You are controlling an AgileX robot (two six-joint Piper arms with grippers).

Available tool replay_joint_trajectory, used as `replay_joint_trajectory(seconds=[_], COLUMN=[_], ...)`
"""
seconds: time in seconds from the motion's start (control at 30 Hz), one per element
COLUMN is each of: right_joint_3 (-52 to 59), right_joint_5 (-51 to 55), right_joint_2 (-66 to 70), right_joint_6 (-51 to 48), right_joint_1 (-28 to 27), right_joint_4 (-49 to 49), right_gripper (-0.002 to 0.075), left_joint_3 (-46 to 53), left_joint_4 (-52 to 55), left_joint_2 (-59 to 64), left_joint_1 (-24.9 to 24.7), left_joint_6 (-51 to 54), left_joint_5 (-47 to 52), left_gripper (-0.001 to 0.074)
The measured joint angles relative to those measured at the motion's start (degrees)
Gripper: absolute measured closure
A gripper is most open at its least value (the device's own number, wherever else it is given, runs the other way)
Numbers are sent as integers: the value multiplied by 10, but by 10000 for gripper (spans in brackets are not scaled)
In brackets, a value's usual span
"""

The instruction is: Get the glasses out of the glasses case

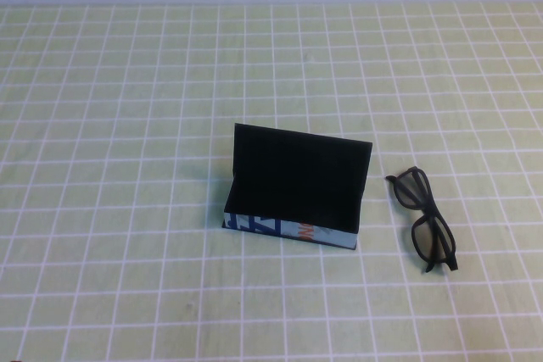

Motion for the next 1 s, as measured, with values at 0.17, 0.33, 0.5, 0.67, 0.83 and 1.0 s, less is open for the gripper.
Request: replay_joint_trajectory(seconds=[0.17, 0.33, 0.5, 0.67, 0.83, 1.0], right_joint_3=[0, 0, 0, 0, 0, 0], right_joint_5=[0, 0, 0, 0, 0, 0], right_joint_2=[0, 0, 0, 0, 0, 0], right_joint_6=[0, 0, 0, 0, 0, 0], right_joint_1=[0, 0, 0, 0, 0, 0], right_joint_4=[0, 0, 0, 0, 0, 0], right_gripper=[742, 742, 743, 743, 743, 743], left_joint_3=[0, 0, 0, 0, -6, -19], left_joint_4=[0, 0, 0, 12, 268, 650], left_joint_2=[0, 0, 0, 0, 0, 0], left_joint_1=[0, 0, 0, 0, 0, 0], left_joint_6=[0, 0, 0, -14, -244, -607], left_joint_5=[0, 0, -1, -3, -3, -30], left_gripper=[739, 739, 739, 739, 739, 739])
